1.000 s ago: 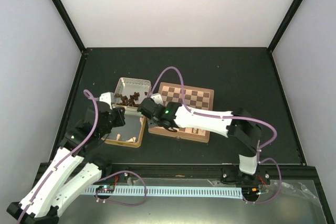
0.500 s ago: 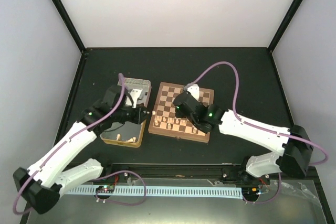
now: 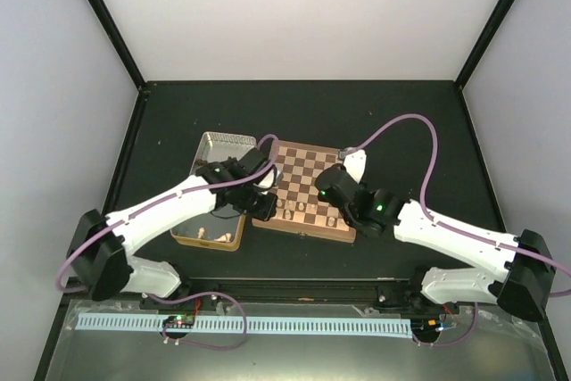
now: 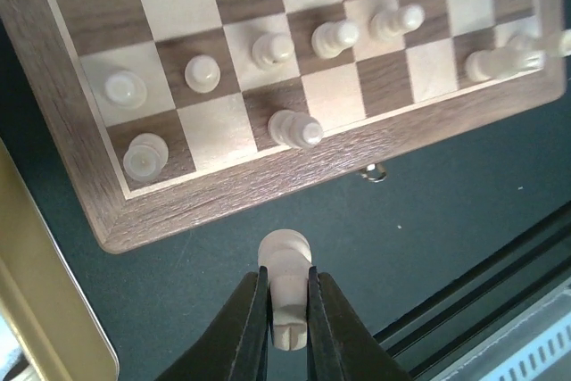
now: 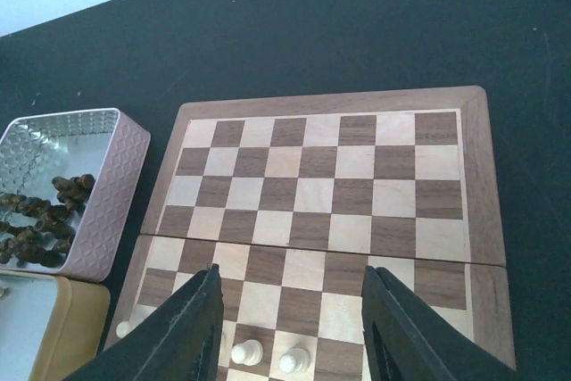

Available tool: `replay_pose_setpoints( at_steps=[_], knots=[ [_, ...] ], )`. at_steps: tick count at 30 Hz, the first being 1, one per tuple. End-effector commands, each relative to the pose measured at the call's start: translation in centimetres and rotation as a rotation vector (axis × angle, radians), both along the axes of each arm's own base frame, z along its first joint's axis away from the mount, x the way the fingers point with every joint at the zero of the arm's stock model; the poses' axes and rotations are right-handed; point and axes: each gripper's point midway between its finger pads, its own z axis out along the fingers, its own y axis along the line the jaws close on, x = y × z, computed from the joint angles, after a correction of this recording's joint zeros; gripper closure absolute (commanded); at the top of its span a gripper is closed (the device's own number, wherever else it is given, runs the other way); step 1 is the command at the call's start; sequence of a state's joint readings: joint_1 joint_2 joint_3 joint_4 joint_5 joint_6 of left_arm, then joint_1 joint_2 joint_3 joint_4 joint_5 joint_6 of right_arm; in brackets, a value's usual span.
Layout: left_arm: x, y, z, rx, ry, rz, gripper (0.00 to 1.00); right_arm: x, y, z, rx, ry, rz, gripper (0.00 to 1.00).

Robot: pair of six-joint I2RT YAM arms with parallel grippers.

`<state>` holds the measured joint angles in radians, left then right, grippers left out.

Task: Set up the chess pieces on the board
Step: Place the chess piece on the chessboard.

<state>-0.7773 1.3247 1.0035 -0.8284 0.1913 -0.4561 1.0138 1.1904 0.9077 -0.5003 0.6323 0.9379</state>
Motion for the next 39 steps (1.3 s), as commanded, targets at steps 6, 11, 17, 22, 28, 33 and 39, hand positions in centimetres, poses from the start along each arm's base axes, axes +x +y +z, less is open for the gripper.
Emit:
replay_pose_setpoints(
  at_steps=[6, 11, 17, 22, 28, 33, 39],
  knots=[
    [1.2, -1.6, -1.8, 0.101, 0.047, -0.028, 0.88, 0.5, -2.3, 0.8, 0.020, -0.065, -0.109, 0.55],
    [2.3, -1.0, -3.1, 0.187, 0.035, 0.007, 0.89, 0.4, -2.8, 0.7, 0.024, -0.070, -0.123, 0.54],
    [2.5, -1.1, -3.9, 0.192, 0.038, 0.006, 0.89, 0.4, -3.3, 1.1, 0.032, -0.085, -0.135, 0.54],
    [2.7, -2.0, -4.4, 0.169, 0.048, -0.005, 0.89, 0.4, -3.3, 1.2, 0.035, -0.089, -0.137, 0.54],
    [3.4, -2.2, -5.0, 0.182, 0.039, 0.007, 0.89, 0.4, -3.4, 1.1, 0.027, -0.087, -0.137, 0.54],
    [3.8, -2.1, -5.3, 0.199, 0.027, 0.014, 0.88, 0.4, -3.3, 1.1, 0.028, -0.086, -0.135, 0.53],
    [4.2, -2.1, -6.1, 0.213, 0.017, 0.012, 0.86, 0.5, -2.9, 0.9, 0.025, -0.079, -0.127, 0.53]
  ],
)
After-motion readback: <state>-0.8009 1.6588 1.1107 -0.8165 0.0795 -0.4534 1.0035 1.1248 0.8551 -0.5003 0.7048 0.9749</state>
